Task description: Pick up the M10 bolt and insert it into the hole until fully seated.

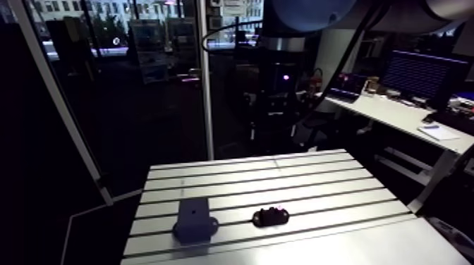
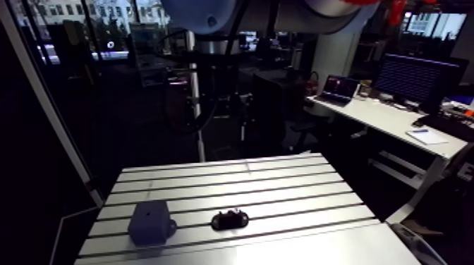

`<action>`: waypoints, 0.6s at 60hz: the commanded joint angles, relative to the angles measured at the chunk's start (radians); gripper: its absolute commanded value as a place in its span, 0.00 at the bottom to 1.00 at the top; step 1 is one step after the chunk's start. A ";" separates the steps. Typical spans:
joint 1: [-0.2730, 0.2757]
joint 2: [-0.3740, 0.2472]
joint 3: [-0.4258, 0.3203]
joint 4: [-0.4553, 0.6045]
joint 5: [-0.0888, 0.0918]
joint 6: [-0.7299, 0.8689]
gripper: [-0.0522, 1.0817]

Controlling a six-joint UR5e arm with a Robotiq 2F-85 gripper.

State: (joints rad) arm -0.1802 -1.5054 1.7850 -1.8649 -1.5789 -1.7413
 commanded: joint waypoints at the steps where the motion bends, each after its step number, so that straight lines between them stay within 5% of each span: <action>1: -0.031 0.000 0.100 -0.115 0.001 -0.020 0.05; 36: -0.074 0.014 0.233 -0.268 0.015 -0.065 0.05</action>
State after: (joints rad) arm -0.2452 -1.4967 1.9730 -2.0788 -1.5690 -1.7933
